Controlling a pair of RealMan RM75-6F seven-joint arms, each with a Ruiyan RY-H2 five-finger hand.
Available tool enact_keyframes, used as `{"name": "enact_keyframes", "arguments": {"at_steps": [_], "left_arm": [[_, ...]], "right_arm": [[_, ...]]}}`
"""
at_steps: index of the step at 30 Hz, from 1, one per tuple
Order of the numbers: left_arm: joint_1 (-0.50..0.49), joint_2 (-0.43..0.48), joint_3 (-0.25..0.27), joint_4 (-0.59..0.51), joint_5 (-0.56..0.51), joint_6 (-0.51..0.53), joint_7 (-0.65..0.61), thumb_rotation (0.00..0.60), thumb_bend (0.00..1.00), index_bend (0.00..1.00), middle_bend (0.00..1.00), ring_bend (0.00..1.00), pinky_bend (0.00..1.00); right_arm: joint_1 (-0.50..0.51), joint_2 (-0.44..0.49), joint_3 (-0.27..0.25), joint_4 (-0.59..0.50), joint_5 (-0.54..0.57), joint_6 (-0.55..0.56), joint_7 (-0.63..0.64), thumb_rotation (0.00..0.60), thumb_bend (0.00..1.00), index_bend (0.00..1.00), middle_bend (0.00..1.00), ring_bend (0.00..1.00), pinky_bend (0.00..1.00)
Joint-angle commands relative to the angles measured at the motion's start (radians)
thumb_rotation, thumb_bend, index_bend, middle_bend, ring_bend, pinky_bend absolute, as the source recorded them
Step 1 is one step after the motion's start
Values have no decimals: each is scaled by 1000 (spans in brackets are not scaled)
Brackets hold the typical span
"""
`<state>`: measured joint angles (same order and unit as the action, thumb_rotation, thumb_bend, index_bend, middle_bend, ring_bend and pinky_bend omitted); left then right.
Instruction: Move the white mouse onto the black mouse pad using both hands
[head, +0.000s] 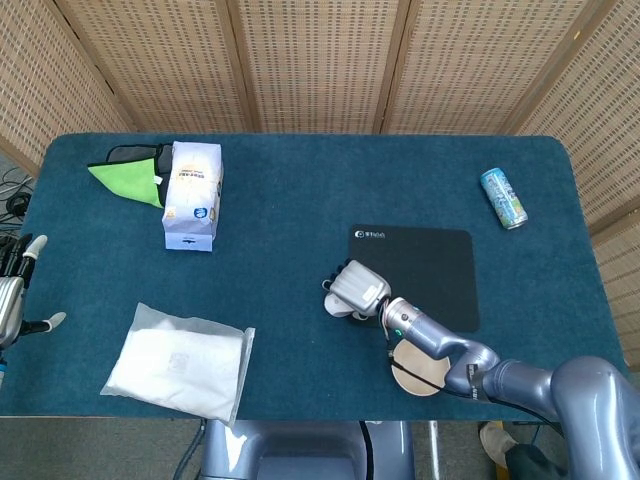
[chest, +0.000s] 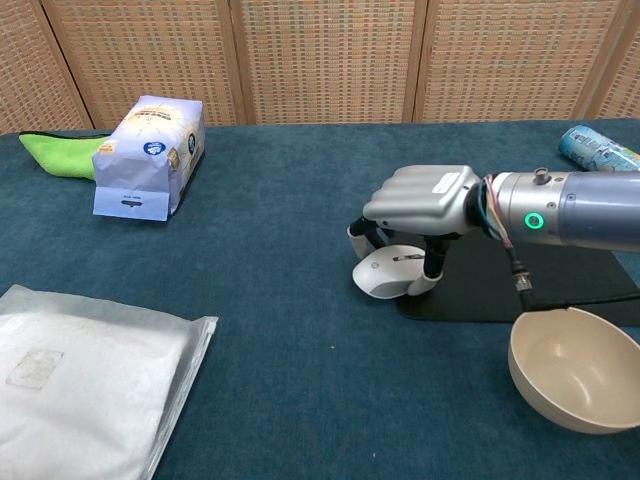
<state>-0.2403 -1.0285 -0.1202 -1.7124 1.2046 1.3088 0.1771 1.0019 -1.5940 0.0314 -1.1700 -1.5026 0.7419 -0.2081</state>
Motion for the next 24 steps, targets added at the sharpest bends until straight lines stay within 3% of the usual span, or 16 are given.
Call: {"name": "enact_keyframes", "arguments": {"at_steps": [1,8,13,17,24], "left_arm": [[-2,-3,1,2,-1,-3,3,600,64,0,0,0,0],[-9,-21,5,8,-6,-10,44,600,64,0,0,0,0],[-13,-39,10,7,-7,-4,87,600,63,0,0,0,0],[-19,-60,7,15,-35,-12,117,600,64,0,0,0,0],[-30,-86,-5,40,-81,-20,160,600,64,0,0,0,0]], "right_arm": [[19,51,-30,-9,-81,31,71,600,678,461,527,402,399],[101,166,-138,27,-306,78,263,600,991,472,527,402,417],[169,204,-255,140,-494,178,436,600,1000,480,532,408,444],[217,180,-362,334,-672,347,543,600,1000,486,536,412,454],[232,89,-439,669,-791,557,625,600,1000,486,535,421,465]]}}
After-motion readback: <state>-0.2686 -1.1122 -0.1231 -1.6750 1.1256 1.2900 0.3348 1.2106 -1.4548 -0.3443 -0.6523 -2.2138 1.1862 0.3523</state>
